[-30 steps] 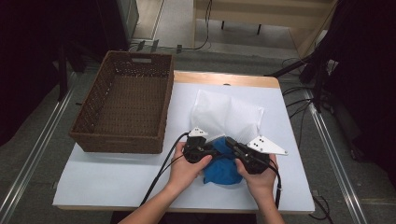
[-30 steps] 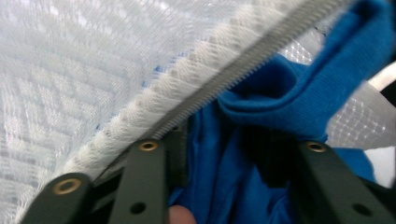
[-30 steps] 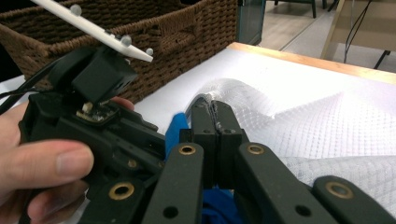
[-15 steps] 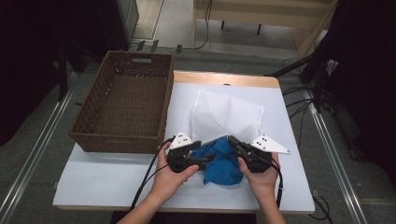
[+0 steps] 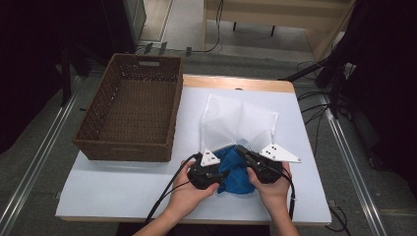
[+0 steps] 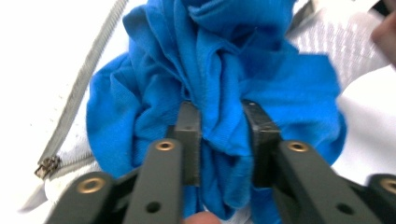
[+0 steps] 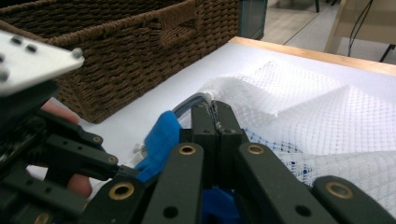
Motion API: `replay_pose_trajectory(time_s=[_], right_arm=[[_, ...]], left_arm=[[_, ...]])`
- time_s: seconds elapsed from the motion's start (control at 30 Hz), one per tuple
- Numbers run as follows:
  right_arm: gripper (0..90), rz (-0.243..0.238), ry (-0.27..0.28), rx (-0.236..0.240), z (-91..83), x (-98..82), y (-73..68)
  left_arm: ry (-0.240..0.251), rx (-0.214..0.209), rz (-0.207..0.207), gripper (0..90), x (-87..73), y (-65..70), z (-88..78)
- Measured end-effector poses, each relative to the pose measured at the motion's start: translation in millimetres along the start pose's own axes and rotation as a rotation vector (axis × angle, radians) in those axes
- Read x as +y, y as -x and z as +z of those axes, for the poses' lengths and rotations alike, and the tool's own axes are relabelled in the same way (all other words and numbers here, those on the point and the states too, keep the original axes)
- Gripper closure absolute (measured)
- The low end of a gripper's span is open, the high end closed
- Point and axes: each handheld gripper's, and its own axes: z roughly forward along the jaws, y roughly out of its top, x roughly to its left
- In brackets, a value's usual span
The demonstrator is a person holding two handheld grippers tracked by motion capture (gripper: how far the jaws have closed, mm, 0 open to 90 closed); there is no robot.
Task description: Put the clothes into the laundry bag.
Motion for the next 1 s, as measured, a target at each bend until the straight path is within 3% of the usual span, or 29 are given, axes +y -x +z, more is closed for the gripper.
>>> replay_pose_trajectory(time_s=[0.23, 0.37, 0.53, 0.63, 0.73, 1.0], right_arm=[[90.0, 0.003, 0.022, 0.016, -3.2, 3.9, -2.8], [90.0, 0.003, 0.029, 0.018, -5.2, 5.8, -4.5], [90.0, 0.006, 0.018, 0.013, -3.3, 2.9, -1.8], [90.0, 0.012, 0.017, 0.01, -3.1, 1.6, 0.9], [90.0, 0.023, 0.018, 0.004, -4.0, 1.8, 3.7], [90.0, 0.031, 0.02, -0.01, -5.3, 1.7, 7.0]], left_arm=[[0.121, 0.019, -0.063, 76.0, 20.1, -3.5, -2.7], [0.202, 0.071, -0.084, 75.3, 25.3, -7.2, 2.8], [0.126, 0.09, -0.119, 60.2, 19.9, -20.5, 26.5], [0.157, 0.041, -0.115, 48.3, 18.4, -18.3, 18.4], [0.164, 0.02, -0.069, 38.1, 17.6, -10.7, 8.6], [0.187, 0.041, -0.002, 29.8, 5.8, 9.0, -14.8]])
